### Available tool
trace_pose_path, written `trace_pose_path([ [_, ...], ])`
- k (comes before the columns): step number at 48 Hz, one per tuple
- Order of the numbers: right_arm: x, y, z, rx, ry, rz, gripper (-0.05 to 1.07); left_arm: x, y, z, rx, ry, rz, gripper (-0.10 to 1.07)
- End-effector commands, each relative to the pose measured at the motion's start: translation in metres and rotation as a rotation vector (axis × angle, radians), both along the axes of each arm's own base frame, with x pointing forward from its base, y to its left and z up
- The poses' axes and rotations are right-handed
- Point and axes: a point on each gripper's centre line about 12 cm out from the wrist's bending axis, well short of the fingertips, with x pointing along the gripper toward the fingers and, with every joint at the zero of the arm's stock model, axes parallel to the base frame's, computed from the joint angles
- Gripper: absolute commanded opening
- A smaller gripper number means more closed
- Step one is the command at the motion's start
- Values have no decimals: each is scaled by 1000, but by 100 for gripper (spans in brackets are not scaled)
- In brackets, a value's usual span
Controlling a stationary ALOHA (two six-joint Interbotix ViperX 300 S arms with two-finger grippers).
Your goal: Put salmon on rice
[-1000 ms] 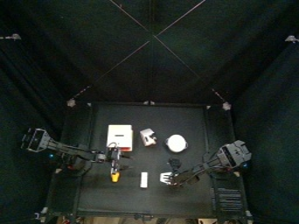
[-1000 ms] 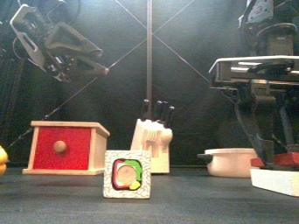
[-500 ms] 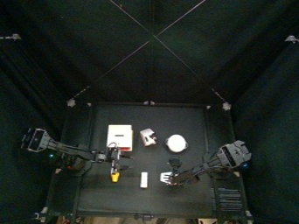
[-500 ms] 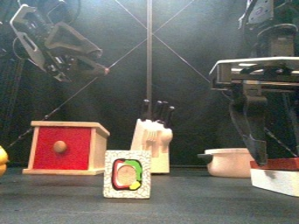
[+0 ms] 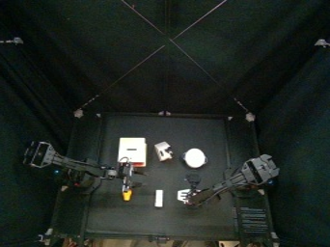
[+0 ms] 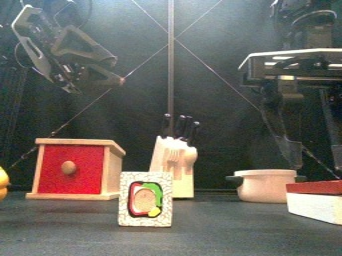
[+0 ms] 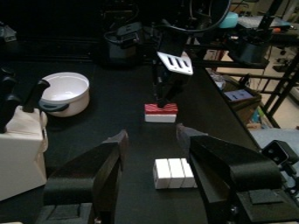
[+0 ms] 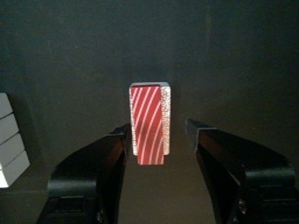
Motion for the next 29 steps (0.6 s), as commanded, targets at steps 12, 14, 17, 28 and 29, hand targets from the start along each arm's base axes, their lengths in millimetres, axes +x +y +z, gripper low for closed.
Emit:
trace_pose_path([
  [12, 5, 2, 19, 18, -42, 43, 86, 2, 0, 5, -1, -20, 2, 86],
  [14, 5, 1, 18, 19, -39, 46, 85, 2, 0, 5, -1, -20, 2, 86],
  [17, 5, 2, 17, 24, -32, 49, 84, 2, 0, 5, -1, -20, 0, 86],
  [28, 5, 2, 15, 29, -28, 47, 69, 2, 0, 5, -1, -20, 2, 86],
  [29, 5, 2, 15, 29, -28, 47, 67, 1, 0, 4, -1, -17, 2, 86],
])
